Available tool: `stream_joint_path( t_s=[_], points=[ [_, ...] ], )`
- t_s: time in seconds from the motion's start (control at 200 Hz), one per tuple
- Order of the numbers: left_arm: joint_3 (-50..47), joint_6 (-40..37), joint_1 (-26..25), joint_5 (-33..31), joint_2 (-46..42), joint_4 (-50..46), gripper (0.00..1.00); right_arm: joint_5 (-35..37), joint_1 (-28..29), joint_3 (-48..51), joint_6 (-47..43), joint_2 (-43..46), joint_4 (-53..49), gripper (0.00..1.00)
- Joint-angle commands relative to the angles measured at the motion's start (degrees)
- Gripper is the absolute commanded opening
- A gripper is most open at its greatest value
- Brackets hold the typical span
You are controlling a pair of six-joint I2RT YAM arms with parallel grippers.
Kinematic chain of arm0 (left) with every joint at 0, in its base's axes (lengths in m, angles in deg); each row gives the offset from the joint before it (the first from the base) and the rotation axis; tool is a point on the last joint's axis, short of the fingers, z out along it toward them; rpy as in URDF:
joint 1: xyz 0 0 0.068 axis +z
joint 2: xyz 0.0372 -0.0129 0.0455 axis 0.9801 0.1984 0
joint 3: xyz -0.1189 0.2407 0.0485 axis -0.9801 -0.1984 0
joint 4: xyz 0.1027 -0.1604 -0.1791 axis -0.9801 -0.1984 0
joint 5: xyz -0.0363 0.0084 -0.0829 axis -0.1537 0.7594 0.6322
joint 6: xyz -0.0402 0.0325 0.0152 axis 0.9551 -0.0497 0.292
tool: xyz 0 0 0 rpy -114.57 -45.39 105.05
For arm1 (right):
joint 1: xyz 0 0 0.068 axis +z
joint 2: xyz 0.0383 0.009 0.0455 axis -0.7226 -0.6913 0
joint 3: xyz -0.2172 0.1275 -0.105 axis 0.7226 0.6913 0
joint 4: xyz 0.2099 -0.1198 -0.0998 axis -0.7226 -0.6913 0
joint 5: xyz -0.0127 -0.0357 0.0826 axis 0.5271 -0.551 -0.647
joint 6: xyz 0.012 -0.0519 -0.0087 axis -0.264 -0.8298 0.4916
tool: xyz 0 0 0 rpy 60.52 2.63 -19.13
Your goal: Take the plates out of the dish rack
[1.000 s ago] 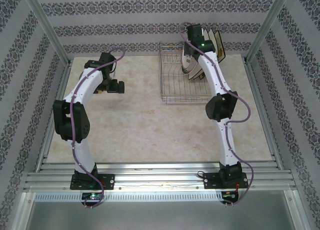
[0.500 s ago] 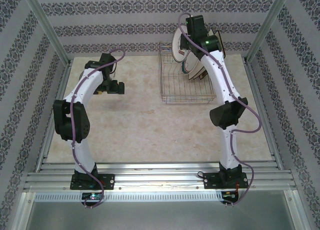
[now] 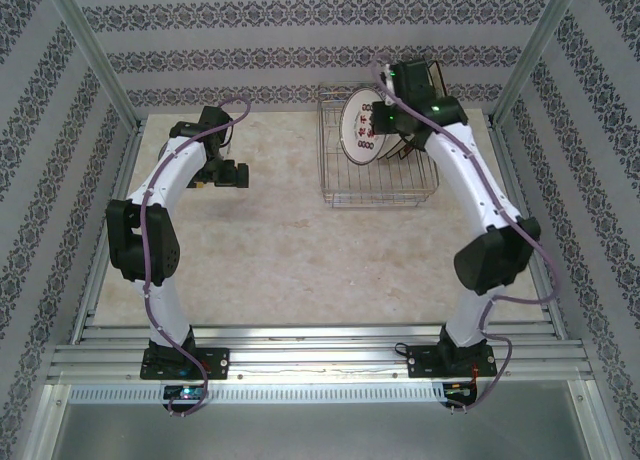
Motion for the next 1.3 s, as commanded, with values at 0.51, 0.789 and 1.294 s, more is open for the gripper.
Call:
stream_joint_path(
  t_s=[0.51,0.789,1.294],
  points=[
    [-0.78,-0.90,-1.54,-2.13,-1.10,1.34,1.00,-54.27,-9.65,38.03,28.51,6.54,56.27,0.00],
    [-2.47,-1.73,-1.47,3.67,-1.12,4.04,1.00,-55.11,-9.12,40.58,32.26,3.02,62.76,0.00],
    [-14.76,5.96,1.28,41.61,-11.17,30.79,1.00,-54.29,-8.48,40.01,31.75,0.26,61.87,0.00]
  ],
)
